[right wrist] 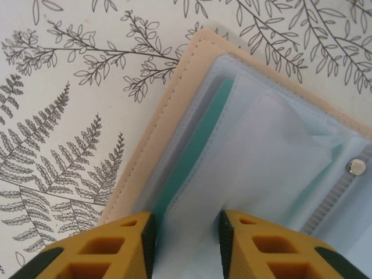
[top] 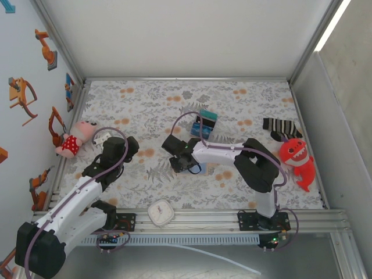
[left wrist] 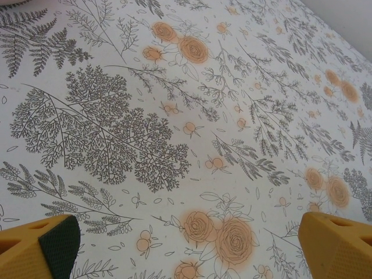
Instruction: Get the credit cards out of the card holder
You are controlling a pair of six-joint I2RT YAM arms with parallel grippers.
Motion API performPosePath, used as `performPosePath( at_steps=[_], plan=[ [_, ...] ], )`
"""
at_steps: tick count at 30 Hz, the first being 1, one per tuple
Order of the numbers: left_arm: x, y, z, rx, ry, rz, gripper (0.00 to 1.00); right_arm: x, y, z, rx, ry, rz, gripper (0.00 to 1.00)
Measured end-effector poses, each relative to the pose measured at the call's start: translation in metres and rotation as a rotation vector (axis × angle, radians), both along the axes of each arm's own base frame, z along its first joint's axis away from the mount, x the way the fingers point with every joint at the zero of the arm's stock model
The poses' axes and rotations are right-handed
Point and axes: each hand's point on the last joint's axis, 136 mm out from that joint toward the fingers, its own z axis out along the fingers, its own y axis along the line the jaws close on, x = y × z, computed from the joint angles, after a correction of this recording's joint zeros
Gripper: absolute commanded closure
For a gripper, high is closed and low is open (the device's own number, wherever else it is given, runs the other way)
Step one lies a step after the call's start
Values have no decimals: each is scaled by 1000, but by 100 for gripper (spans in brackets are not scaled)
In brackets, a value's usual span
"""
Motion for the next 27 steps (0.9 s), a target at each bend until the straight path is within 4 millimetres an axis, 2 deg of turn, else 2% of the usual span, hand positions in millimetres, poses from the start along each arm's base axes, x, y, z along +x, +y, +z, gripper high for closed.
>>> performPosePath(
  at_steps=[7,13,19,27],
  plan=[
    [-2,-2,0,-1,7,-19,3,-6,0,2,31,15,13,75],
    [1,-8,16,-12,-30,-52,3,-18,-6,5,48,48,39,73],
    [5,-15,32,-14,-62,-80,3,-16,-13,9,22,27,37,72],
    [6,-18,37,-1,-70,-97,3,-13,-30,6,-59,0,20,68]
  ],
)
